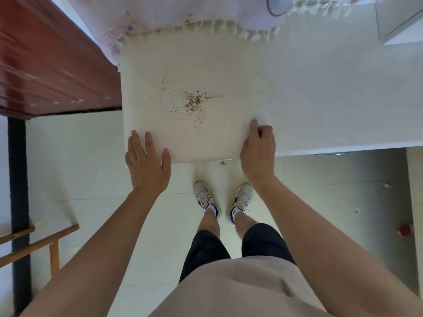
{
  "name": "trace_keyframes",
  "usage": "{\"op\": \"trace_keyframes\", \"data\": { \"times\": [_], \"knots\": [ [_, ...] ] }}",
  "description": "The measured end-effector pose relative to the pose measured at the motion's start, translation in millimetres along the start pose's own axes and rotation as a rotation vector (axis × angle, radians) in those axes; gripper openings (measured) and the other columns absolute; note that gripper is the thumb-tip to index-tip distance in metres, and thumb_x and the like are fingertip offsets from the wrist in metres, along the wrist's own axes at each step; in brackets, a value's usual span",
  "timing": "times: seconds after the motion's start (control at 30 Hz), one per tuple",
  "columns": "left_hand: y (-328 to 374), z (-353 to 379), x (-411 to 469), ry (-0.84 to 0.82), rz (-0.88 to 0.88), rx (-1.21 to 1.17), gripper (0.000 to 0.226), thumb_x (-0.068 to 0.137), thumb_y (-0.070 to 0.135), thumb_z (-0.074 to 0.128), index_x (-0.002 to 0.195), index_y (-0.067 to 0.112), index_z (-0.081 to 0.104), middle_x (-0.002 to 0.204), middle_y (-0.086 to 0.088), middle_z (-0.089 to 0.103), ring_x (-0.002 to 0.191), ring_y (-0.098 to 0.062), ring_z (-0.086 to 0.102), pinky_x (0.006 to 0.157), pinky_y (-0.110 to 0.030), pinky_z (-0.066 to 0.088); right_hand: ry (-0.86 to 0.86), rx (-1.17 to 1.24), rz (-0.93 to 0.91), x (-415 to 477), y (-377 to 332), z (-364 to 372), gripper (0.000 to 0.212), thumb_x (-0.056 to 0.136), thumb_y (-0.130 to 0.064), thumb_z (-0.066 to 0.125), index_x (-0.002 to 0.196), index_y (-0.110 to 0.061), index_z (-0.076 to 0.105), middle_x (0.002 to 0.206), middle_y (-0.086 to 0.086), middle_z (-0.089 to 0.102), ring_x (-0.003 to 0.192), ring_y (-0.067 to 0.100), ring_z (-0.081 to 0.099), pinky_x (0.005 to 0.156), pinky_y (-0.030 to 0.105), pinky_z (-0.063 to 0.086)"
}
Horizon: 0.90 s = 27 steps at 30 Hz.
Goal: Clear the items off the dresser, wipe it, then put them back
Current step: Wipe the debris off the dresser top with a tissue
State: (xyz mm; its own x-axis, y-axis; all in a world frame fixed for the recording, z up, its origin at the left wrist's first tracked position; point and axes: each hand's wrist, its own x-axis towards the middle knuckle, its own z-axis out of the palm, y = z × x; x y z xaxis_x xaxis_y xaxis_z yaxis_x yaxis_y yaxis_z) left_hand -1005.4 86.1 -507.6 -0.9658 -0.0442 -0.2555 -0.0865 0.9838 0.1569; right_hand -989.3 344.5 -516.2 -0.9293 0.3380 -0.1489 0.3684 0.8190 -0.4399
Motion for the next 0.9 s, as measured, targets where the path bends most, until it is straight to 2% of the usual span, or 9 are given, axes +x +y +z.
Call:
{"op": "trace_keyframes", "data": {
  "times": [0.13,0.2,0.27,0.37,0.47,0.6,0.67,0.83,0.9],
  "knots": [
    [-9,-5,-6,-0.001,0.008,0.011,0.064,0.1,0.039,0.037,0.152,0.006,0.019,0.158,-0.023,0.009,0.145,-0.038,0.012,0.113,-0.054,0.022,-0.197,0.075,-0.23,-8,-63,27,0.057,0.093,-0.002,0.045,0.149,-0.001,0.031,0.126,0.019,0.044,0.106,0.034,0.048,0.095,0.037,0.037],
    [-14,-8,-5,-0.006,-0.01,0.015,0.063,0.101,0.04,0.036,0.152,0.007,0.019,0.159,-0.022,0.008,0.146,-0.036,0.01,0.113,-0.054,0.022,-0.247,0.147,-0.255,-3,-77,28,0.052,0.095,-0.003,0.045,0.147,-0.004,0.037,0.125,0.017,0.045,0.105,0.034,0.051,0.095,0.036,0.04],
    [-18,-12,0,-0.001,-0.038,-0.016,0.062,0.101,0.04,0.035,0.152,0.009,0.019,0.159,-0.02,0.008,0.146,-0.035,0.009,0.114,-0.055,0.022,-0.21,0.246,-0.236,5,-73,17,0.047,0.096,-0.004,0.046,0.143,-0.003,0.043,0.123,0.019,0.047,0.103,0.035,0.054,0.094,0.037,0.043],
    [-23,-12,13,0.014,-0.042,-0.068,0.061,0.102,0.04,0.033,0.152,0.009,0.019,0.159,-0.02,0.009,0.146,-0.035,0.01,0.114,-0.055,0.021,-0.025,0.266,-0.13,22,-37,-6,0.042,0.096,-0.008,0.048,0.139,-0.005,0.05,0.122,0.018,0.047,0.1,0.032,0.056,0.086,0.029,0.042],
    [-29,-8,24,0.013,-0.054,-0.139,0.061,0.101,0.04,0.034,0.152,0.009,0.018,0.159,-0.02,0.008,0.146,-0.035,0.01,0.114,-0.055,0.021,0.139,0.164,0.083,31,13,-23,0.043,0.097,-0.01,0.045,0.14,-0.009,0.048,0.124,0.016,0.045,0.096,0.028,0.056,0.081,0.023,0.038],
    [-42,-3,30,-0.002,-0.053,-0.25,0.062,0.101,0.039,0.035,0.152,0.008,0.017,0.159,-0.018,0.007,0.145,-0.033,0.01,0.114,-0.052,0.023,0.171,-0.042,0.276,16,16,-8,0.049,0.096,-0.007,0.041,0.145,-0.006,0.041,0.127,0.021,0.043,0.105,0.039,0.052,0.09,0.041,0.043],
    [-50,-2,31,-0.003,-0.035,-0.313,0.062,0.102,0.038,0.036,0.152,0.008,0.017,0.159,-0.018,0.009,0.145,-0.033,0.012,0.114,-0.048,0.022,0.15,-0.056,0.21,9,-22,17,0.053,0.095,-0.007,0.04,0.147,-0.003,0.037,0.125,0.023,0.044,0.105,0.038,0.05,0.093,0.041,0.041],
    [-64,-7,34,-0.006,0.006,-0.421,0.06,0.102,0.036,0.035,0.152,0.008,0.018,0.158,-0.014,0.019,0.143,-0.03,0.02,0.114,-0.042,0.024,-0.043,0.046,-0.139,-3,-142,71,0.053,0.093,-0.006,0.043,0.146,-0.002,0.04,0.12,0.021,0.049,0.099,0.035,0.053,0.09,0.042,0.044],
    [-66,-13,36,0.012,0.01,-0.465,0.059,0.102,0.035,0.035,0.152,0.008,0.019,0.155,-0.013,0.026,0.141,-0.029,0.025,0.113,-0.042,0.026,-0.124,0.115,-0.175,-3,-167,74,0.049,0.095,-0.007,0.042,0.144,-0.004,0.043,0.121,0.019,0.048,0.1,0.035,0.054,0.09,0.038,0.045]
  ]
}}
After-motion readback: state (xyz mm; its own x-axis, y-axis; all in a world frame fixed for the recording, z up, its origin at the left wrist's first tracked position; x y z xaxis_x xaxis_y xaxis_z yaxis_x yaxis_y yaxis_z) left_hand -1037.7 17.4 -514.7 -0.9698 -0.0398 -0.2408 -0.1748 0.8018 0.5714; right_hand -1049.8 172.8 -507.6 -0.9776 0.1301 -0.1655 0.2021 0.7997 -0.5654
